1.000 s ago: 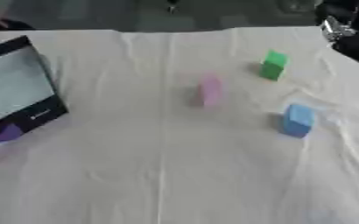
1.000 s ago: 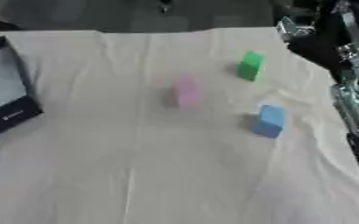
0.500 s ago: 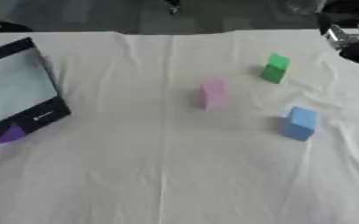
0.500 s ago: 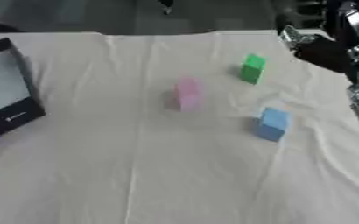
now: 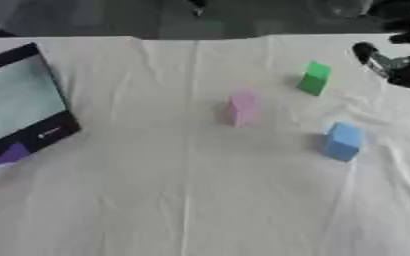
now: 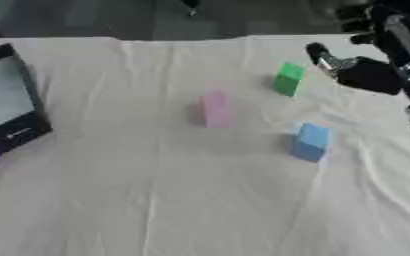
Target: Pick up the objects with one hand, pass them to the other hand, and then place them into the box on the other side of the table.
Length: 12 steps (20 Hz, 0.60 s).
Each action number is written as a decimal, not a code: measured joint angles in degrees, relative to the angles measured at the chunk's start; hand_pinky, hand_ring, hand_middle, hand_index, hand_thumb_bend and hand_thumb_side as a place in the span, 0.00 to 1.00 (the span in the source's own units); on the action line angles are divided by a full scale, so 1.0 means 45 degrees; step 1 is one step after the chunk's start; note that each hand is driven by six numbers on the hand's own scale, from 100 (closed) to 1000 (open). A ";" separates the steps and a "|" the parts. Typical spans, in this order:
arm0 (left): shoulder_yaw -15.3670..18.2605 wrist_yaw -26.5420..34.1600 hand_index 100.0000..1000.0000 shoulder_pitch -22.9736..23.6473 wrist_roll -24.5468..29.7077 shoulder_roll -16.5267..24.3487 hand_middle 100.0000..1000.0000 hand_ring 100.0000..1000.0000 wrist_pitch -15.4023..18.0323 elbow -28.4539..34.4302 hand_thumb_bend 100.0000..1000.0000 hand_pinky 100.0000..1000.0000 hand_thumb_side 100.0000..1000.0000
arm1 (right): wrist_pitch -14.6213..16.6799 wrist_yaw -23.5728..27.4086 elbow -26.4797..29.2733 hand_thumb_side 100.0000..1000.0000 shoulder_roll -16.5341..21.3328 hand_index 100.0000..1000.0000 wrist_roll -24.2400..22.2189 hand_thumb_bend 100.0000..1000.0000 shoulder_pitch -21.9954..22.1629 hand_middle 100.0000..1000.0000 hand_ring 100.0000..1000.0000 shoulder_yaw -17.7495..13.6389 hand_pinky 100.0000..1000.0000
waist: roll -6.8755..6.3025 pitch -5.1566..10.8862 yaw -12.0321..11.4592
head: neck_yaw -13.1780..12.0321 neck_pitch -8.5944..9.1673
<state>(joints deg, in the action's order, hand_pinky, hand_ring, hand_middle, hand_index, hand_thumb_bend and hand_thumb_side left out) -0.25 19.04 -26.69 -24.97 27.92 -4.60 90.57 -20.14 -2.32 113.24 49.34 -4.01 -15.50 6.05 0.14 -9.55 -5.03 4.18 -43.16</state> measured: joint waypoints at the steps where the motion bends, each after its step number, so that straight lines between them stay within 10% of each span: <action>1: -0.0004 -0.0002 0.78 -0.0005 0.0009 0.0039 0.82 0.79 -0.0009 -0.0007 0.20 0.87 0.67 | -0.0154 -0.0090 0.0034 0.31 0.0356 0.83 -0.0362 0.41 0.0050 0.81 0.85 0.0154 0.85 | 0.0000 0.0000 -0.0011 | 0.0011 -0.0002; 12: -0.0070 -0.0004 0.75 -0.0004 0.0039 0.0065 0.82 0.79 -0.0040 -0.0067 0.16 0.87 0.66 | -0.0855 -0.0844 0.0068 0.29 0.1897 0.80 -0.2619 0.53 0.0652 0.80 0.86 0.0836 0.86 | 0.0001 -0.0075 -0.0044 | 0.0376 -0.0091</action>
<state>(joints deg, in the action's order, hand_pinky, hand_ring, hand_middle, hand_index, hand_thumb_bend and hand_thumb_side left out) -0.56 19.02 -26.70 -24.79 28.21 -4.78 90.26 -23.98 -6.12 113.54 57.88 -15.80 -12.57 9.81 0.14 -9.88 -5.23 5.87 -43.57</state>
